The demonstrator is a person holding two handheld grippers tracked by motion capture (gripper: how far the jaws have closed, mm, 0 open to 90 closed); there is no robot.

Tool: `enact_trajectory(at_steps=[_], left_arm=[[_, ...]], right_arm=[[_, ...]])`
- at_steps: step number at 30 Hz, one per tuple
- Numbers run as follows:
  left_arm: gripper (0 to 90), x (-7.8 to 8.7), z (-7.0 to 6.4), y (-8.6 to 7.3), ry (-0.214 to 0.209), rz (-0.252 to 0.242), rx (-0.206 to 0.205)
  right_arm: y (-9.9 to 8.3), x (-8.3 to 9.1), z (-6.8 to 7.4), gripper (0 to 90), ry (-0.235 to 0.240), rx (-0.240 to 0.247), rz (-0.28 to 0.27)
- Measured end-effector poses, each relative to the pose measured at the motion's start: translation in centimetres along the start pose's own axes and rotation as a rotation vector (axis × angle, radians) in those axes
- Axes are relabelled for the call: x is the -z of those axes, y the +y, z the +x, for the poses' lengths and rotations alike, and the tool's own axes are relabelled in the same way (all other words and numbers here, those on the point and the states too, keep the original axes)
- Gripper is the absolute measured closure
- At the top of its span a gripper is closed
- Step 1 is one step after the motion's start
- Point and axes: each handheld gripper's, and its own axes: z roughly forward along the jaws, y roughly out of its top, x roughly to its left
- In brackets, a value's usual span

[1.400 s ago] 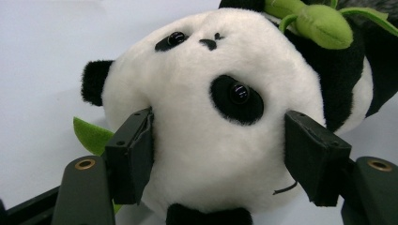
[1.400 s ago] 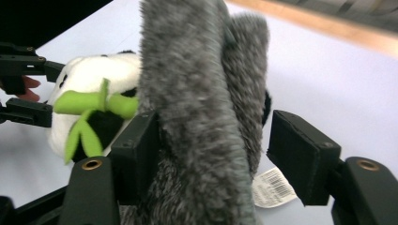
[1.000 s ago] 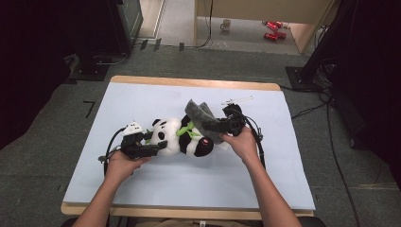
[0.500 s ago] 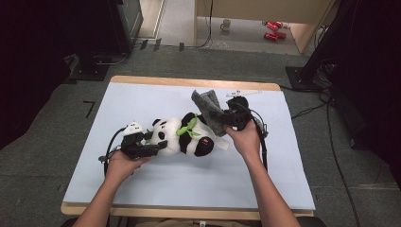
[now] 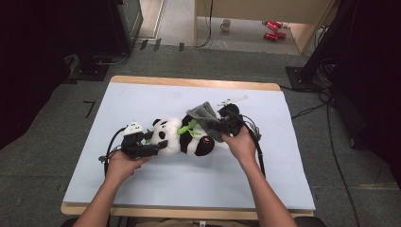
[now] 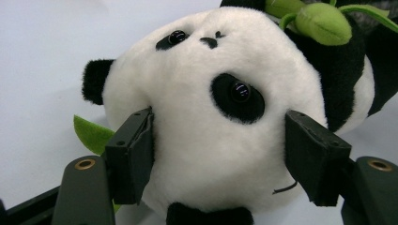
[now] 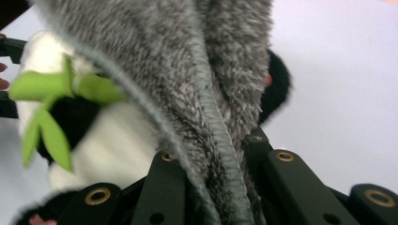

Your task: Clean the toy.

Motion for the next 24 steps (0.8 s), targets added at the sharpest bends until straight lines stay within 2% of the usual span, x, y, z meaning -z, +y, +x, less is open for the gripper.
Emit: enact_trajectory(at_steps=[2, 8, 11, 16, 19, 24], left_arm=[[30.6, 0.0, 0.0, 0.0, 0.0, 0.0, -0.001], [30.5, 0.0, 0.0, -0.1, 0.001, -0.001, 0.0], [30.6, 0.0, 0.0, -0.1, 0.0, -0.003, 0.001], [30.5, 0.0, 0.1, -0.2, -0.002, -0.002, 0.002], [30.4, 0.1, 0.1, -0.2, -0.006, -0.002, -0.002], [30.3, 0.1, 0.1, -0.2, -0.007, 0.003, -0.003]], right_arm=[[-0.7, 0.2, -0.7, 77.1, 0.014, -0.026, -0.001], [-2.8, 0.5, -2.1, 77.6, -0.008, -0.044, 0.021], [-3.5, 0.6, -2.7, 77.8, 0.001, -0.068, 0.032], [-4.1, 1.2, -3.6, 77.9, -0.035, -0.082, 0.047], [-4.0, 2.4, -3.7, 77.8, -0.016, -0.089, 0.016], [-3.0, 4.4, -2.8, 77.6, 0.025, -0.081, -0.059]])
